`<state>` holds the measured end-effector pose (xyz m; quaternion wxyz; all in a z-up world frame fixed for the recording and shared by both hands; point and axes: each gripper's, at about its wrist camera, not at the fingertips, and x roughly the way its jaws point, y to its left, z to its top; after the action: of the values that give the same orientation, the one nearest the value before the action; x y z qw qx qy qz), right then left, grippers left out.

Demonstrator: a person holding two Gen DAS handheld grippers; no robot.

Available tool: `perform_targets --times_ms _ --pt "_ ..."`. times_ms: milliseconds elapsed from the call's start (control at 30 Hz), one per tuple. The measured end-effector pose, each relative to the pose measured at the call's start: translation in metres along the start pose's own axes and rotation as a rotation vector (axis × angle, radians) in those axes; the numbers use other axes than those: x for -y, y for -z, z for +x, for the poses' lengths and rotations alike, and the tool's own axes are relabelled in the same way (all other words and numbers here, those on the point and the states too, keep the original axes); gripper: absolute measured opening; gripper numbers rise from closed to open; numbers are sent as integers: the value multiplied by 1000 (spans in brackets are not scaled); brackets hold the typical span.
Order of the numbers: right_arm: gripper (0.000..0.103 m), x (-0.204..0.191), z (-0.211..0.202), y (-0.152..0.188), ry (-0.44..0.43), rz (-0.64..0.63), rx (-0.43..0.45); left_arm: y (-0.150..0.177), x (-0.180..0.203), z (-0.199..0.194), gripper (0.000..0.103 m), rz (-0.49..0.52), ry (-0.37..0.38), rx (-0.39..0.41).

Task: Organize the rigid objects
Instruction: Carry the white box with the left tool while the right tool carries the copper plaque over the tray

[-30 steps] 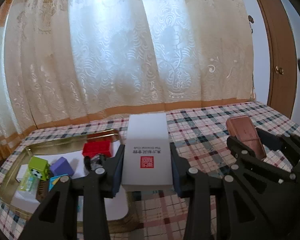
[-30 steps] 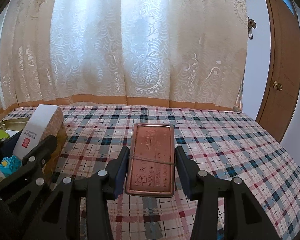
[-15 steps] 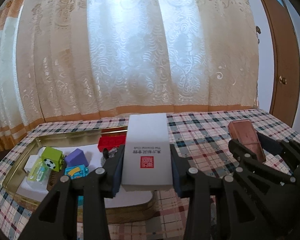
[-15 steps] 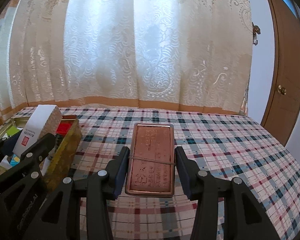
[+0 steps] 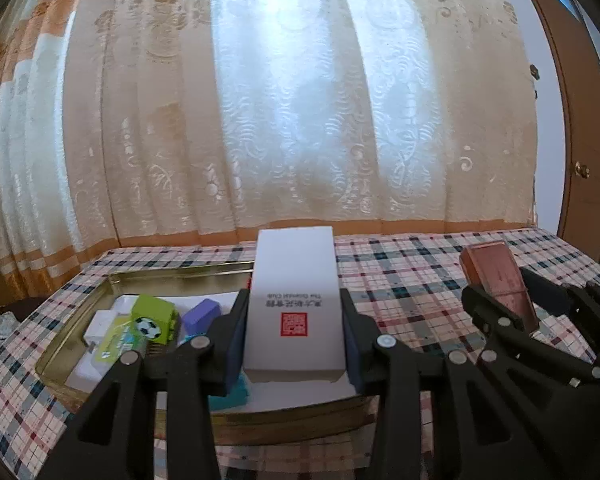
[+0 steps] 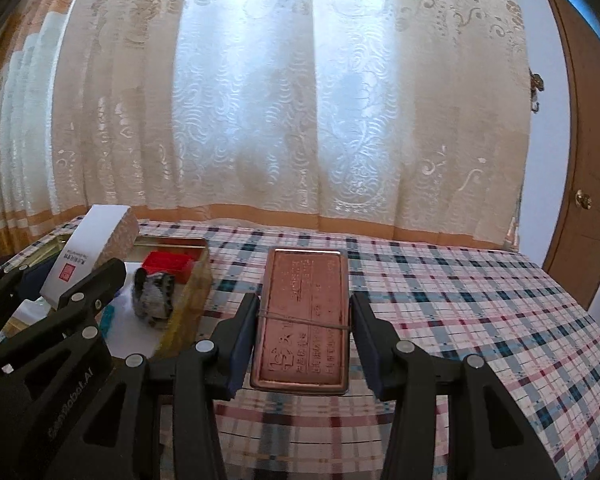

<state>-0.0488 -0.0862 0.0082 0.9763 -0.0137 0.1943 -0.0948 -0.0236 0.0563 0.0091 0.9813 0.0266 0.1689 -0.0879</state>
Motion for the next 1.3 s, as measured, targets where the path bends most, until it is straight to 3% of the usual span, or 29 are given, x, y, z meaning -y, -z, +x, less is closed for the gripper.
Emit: perform_targets --times_ms 367,767,1300 --pt "49 -39 -9 0 -75 -41 29 8 -55 -16 40 -83 -77 19" --pt "49 -97 -17 -1 -169 -108 50 13 -95 -23 40 -89 -182 28" --pt "49 -128 8 -16 -202 -108 25 3 -126 -12 40 -99 -207 3"
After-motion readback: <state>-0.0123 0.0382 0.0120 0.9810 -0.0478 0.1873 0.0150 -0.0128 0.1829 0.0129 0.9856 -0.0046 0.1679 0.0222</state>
